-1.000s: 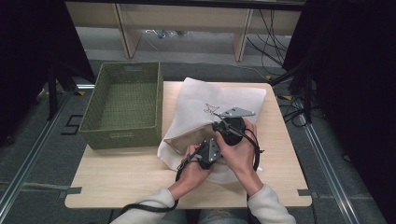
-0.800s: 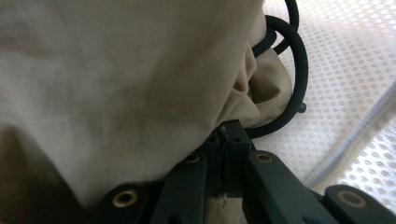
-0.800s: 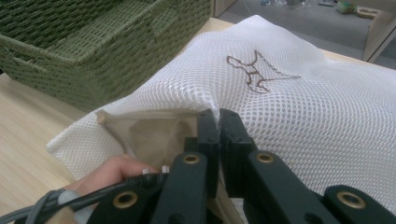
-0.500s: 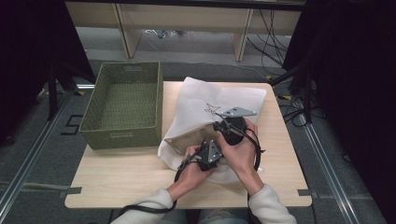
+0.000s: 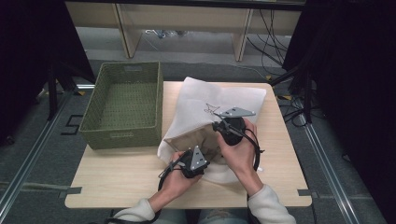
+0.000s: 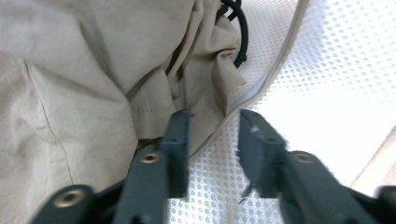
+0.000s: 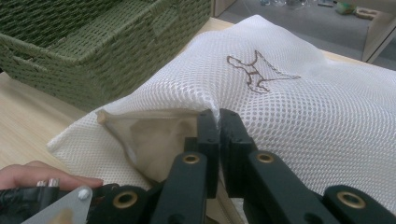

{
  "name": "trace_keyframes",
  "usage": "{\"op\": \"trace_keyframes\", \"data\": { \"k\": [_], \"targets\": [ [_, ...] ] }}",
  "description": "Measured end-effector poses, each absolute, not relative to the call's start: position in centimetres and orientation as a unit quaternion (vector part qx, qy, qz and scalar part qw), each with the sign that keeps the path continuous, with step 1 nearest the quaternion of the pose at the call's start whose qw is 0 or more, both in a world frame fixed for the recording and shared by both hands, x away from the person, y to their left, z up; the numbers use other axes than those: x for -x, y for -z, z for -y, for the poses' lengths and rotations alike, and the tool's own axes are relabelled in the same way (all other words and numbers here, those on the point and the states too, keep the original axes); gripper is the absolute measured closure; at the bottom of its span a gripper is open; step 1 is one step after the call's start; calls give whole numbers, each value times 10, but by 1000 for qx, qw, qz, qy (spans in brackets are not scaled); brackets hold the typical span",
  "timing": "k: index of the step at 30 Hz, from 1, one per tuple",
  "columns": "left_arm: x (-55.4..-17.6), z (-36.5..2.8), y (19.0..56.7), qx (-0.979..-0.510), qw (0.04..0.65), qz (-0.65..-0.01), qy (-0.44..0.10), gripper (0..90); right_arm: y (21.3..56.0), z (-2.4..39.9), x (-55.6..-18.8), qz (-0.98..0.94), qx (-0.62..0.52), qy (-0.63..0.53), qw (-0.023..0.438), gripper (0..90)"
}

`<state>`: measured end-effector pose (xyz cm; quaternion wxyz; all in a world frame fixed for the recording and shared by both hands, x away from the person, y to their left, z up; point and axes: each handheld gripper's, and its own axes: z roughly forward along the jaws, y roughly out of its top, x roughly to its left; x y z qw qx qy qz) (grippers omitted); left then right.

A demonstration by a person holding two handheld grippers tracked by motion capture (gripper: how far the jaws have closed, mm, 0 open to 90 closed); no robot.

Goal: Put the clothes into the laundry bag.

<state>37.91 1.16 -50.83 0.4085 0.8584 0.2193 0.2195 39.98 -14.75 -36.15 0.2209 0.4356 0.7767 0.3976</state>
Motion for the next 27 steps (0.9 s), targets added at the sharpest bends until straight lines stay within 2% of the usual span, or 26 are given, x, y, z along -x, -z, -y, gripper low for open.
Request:
{"op": "trace_keyframes", "data": {
  "k": [7, 12, 13, 14, 16, 23, 25, 27],
  "targets": [
    [-388, 4, 513, -866, 393, -210, -227, 775, 361, 148, -400, -778, -431, -398, 224, 885],
    [-399, 16, 519, -862, 403, -235, -197, 802, 361, 149, -400, -779, -427, -399, 226, 885],
    [-401, 19, 519, -854, 413, -245, -199, 804, 360, 148, -399, -778, -432, -399, 223, 885],
    [-405, 16, 516, -872, 384, -226, -203, 806, 360, 148, -399, -777, -432, -401, 223, 885],
    [-409, 17, 515, -873, 376, -231, -207, 811, 360, 149, -400, -777, -432, -400, 223, 885],
    [-406, 19, 510, -852, 410, -248, -210, 814, 359, 150, -399, -777, -430, -397, 229, 885],
    [-409, 15, 508, -868, 380, -231, -221, 816, 360, 149, -399, -775, -432, -401, 228, 885],
    [-410, 12, 510, -866, 383, -239, -217, 821, 360, 148, -399, -773, -431, -405, 228, 885]
  ]
}}
